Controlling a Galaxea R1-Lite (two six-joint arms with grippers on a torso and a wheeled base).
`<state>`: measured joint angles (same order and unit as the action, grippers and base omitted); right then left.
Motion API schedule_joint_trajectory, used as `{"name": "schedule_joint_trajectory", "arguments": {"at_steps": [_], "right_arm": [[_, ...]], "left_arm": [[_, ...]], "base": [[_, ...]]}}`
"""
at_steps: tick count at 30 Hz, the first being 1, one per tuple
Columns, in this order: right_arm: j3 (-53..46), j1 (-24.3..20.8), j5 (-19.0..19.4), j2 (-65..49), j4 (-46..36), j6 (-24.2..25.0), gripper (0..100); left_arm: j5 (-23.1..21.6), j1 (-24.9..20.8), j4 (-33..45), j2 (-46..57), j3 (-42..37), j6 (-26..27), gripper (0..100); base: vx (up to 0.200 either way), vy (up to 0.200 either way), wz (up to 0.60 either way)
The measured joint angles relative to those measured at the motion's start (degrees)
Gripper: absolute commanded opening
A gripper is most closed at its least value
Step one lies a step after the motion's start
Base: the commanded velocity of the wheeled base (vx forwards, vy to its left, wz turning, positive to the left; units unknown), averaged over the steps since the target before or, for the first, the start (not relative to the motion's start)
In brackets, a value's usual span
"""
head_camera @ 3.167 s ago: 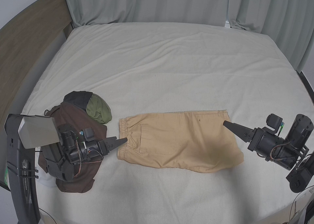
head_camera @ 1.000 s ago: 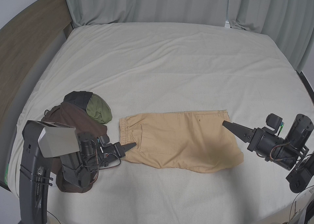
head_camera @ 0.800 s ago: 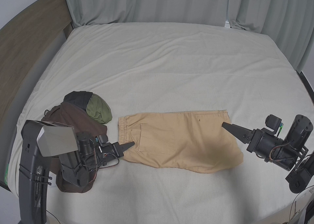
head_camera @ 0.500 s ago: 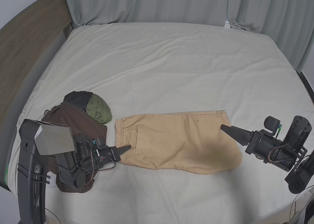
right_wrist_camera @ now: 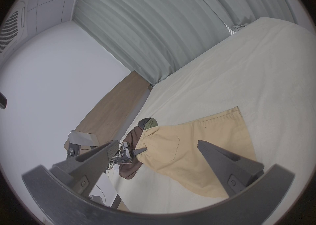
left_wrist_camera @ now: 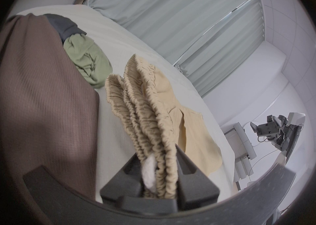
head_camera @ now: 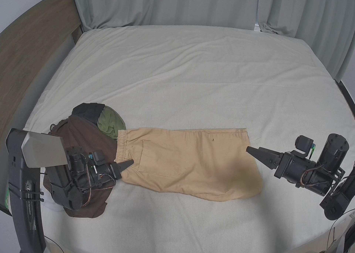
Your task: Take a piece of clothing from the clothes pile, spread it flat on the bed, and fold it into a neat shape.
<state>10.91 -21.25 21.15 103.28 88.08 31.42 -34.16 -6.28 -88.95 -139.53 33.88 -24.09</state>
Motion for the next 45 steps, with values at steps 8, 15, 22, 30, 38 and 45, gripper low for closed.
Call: {"name": "schedule_joint_trajectory", "arguments": {"at_steps": [8,15,22,30,38,45], "right_arm": [[0.0,-0.3,-0.1,0.7,0.0,0.0,100],[-0.2,-0.7,-0.1,1.0,0.1,0.0,100],[-0.4,-0.9,-0.1,1.3,0.0,0.0,100],[-0.4,-1.2,-0.2,1.6,0.1,0.1,100],[-0.4,-1.2,-0.2,1.6,0.1,0.1,100],[-0.4,-1.2,-0.2,1.6,0.1,0.1,100]], "left_arm": [[0.0,1.8,0.0,2.7,-2.0,1.1,0],[-0.1,3.7,0.0,4.6,-3.4,1.2,0],[-1.6,6.0,0.1,5.8,-4.5,3.2,0],[-2.3,5.9,0.0,6.8,-4.6,3.3,0],[-2.5,2.5,0.0,8.0,-4.5,3.1,0],[-2.3,-1.9,0.2,8.9,-3.9,2.9,0]], "base": [[0.000,0.000,0.00],[0.000,0.000,0.00],[0.000,0.000,0.00],[0.000,0.000,0.00],[0.000,0.000,0.00],[0.000,0.000,0.00]]}}
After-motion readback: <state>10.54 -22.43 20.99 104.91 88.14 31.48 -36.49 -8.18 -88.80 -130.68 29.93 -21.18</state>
